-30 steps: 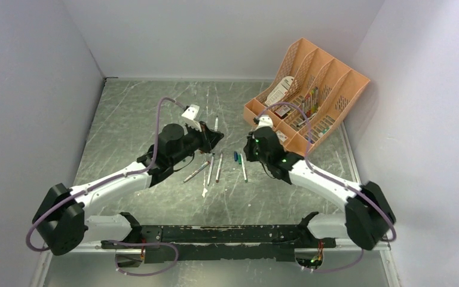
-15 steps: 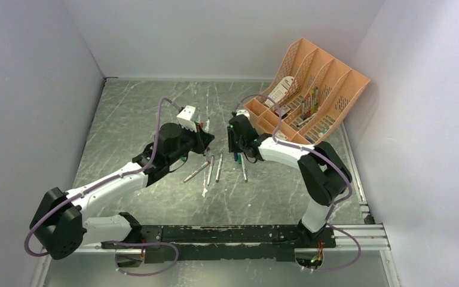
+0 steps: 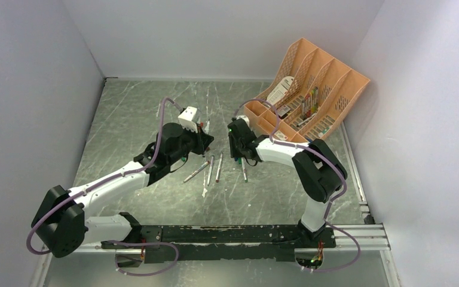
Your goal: Insert the pens into the pen caps
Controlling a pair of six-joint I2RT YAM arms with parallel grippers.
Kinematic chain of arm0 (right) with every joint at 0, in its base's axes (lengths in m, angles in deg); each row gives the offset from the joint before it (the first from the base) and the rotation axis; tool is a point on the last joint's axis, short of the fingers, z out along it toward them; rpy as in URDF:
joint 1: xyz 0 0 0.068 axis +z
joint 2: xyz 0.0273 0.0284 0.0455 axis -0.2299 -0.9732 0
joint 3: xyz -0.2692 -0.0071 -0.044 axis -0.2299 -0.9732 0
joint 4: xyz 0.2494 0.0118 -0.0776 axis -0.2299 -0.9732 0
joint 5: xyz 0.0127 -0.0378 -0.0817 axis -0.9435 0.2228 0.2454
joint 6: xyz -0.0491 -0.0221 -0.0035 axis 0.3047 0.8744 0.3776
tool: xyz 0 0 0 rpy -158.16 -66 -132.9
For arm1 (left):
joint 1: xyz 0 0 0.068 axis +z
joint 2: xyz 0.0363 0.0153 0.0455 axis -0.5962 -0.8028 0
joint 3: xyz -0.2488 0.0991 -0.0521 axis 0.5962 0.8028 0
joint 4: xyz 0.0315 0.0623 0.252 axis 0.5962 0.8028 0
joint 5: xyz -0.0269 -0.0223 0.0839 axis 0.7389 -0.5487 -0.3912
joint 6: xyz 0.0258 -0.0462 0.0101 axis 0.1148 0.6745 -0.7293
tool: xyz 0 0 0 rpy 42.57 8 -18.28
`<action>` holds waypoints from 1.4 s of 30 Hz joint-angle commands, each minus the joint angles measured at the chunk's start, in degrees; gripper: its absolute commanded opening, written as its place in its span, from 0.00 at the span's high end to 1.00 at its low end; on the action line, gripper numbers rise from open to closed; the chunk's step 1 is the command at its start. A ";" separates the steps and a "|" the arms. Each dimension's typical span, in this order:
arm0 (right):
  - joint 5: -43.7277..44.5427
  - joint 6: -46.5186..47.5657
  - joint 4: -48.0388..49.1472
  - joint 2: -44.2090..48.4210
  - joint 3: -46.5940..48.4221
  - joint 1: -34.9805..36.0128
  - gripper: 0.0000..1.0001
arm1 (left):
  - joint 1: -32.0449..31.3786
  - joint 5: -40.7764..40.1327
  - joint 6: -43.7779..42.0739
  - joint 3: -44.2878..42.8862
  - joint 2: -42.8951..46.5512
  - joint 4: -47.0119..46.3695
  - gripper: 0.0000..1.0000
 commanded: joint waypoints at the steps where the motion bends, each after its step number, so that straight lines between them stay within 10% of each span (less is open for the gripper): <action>1: -0.12 -0.87 0.06 -0.38 -1.46 0.22 0.71 | 0.33 0.39 -0.50 -0.53 0.17 0.10 0.93; 14: 1.24 -0.21 -1.17 -3.62 -0.97 0.89 0.69 | 0.37 0.35 -0.20 -0.37 0.21 0.57 0.93; 28: -2.04 -3.50 1.57 -0.62 -2.31 0.24 1.00 | 0.38 1.51 0.76 -0.13 0.41 0.45 0.93; 36: -22.93 -19.77 36.01 21.31 -21.41 -7.80 1.00 | 0.55 14.50 10.07 4.50 -0.11 -14.83 0.93; 42: -21.37 -29.60 54.60 32.37 -29.34 -10.25 1.00 | 0.36 25.70 22.75 9.86 -2.82 -37.25 0.93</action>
